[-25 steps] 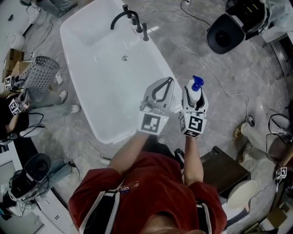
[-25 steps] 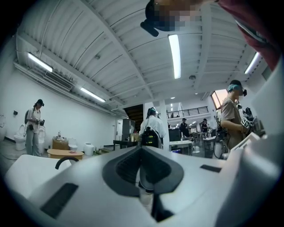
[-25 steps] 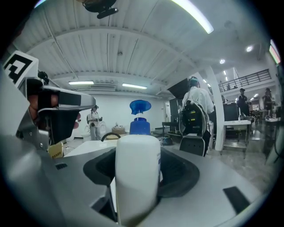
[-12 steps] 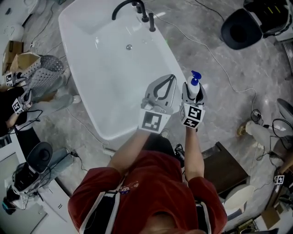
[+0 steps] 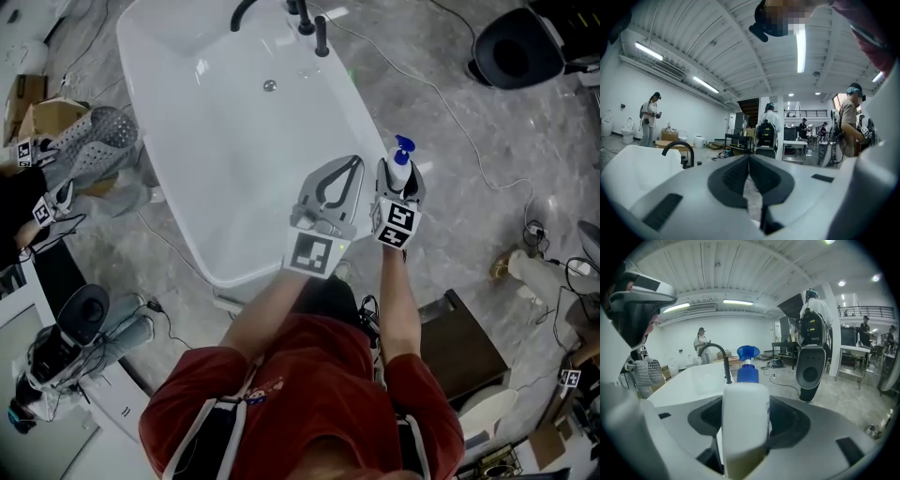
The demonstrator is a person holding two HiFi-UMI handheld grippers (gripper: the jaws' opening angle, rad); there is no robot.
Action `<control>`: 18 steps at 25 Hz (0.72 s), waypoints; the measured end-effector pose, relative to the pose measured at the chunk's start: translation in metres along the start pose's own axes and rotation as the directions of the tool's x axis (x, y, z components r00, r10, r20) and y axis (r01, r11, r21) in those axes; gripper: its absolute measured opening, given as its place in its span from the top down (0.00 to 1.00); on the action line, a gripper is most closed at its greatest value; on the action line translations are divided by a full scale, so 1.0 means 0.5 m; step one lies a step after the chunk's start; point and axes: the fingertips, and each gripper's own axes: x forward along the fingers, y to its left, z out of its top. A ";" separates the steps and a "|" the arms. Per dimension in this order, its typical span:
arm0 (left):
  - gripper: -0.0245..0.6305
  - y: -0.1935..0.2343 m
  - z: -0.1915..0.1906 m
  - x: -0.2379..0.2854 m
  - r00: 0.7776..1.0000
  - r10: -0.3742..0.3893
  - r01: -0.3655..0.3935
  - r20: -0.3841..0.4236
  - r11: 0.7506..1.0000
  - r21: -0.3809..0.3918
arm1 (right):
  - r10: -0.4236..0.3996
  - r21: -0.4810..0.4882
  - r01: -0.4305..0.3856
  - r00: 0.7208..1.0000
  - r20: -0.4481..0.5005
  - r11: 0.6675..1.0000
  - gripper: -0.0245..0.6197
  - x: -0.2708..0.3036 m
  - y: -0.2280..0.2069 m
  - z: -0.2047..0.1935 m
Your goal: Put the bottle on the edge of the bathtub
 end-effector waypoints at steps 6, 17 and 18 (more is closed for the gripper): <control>0.94 0.062 -0.038 0.032 1.000 0.014 -0.015 -0.027 0.999 -0.031 | 0.015 0.000 -0.016 1.000 -0.025 1.000 0.54 0.102 0.021 -0.024; 0.94 0.104 -0.084 0.045 0.998 0.007 -0.013 -0.067 0.997 -0.077 | 0.018 -0.027 -0.018 1.000 -0.008 0.999 0.54 0.211 0.034 -0.014; 0.94 0.104 -0.086 0.045 0.998 0.004 -0.010 -0.068 0.997 -0.077 | 0.018 -0.031 -0.018 1.000 -0.007 0.999 0.54 0.216 0.035 -0.013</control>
